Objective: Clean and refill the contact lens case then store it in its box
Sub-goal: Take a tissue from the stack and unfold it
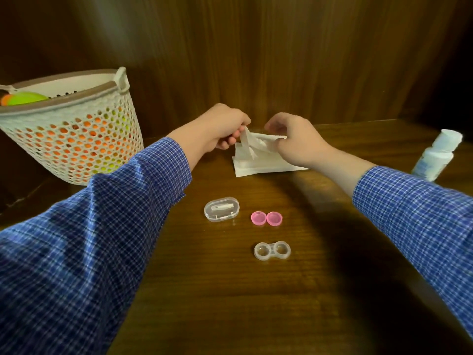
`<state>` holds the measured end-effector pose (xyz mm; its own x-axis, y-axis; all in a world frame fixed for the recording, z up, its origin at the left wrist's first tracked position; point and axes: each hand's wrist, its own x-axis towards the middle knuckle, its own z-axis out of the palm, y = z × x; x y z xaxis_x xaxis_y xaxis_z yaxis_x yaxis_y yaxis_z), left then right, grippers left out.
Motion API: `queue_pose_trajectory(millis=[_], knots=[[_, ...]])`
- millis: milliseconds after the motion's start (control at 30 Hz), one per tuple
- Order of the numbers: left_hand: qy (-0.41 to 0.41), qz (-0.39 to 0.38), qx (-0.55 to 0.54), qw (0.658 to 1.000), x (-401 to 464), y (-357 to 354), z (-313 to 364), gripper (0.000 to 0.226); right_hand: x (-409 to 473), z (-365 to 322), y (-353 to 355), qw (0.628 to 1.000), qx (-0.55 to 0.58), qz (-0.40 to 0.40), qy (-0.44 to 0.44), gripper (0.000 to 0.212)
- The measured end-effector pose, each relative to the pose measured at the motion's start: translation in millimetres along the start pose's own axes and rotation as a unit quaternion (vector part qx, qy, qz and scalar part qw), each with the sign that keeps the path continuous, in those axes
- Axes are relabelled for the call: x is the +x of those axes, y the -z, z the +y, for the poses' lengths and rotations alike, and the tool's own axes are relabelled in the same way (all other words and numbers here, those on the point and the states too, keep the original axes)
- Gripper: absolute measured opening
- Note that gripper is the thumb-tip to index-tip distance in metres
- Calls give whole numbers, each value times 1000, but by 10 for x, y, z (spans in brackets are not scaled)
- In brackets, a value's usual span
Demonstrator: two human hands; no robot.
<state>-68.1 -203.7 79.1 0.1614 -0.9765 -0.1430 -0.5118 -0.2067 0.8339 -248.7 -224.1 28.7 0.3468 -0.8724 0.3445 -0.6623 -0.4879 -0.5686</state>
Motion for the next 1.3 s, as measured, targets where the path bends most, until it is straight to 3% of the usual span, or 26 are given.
queue_pose_trajectory(millis=[267,467,667,733,1067,1233,1300], knots=[[-1,-38,-10,999,-1,51,-81,35,6,-86,-24,997,17,-13,69,28],[-25,-54,-16,998,-41,32,-89,34,107,-269,-123,999,30,20,34,8],[-57,-16,95,994,-96,25,-198,45,155,-316,-63,985,157,-4,-74,13],[-95,1,108,990,-95,22,-216,37,148,-291,-52,983,164,-7,-88,21],[-136,20,154,979,-151,-104,-218,40,149,-236,0,987,151,-15,-51,26],[-142,52,155,976,-124,-69,-244,23,174,-202,-7,989,142,-9,-39,17],[-133,29,160,978,-123,10,-252,15,182,-169,-11,990,135,-10,-39,17]])
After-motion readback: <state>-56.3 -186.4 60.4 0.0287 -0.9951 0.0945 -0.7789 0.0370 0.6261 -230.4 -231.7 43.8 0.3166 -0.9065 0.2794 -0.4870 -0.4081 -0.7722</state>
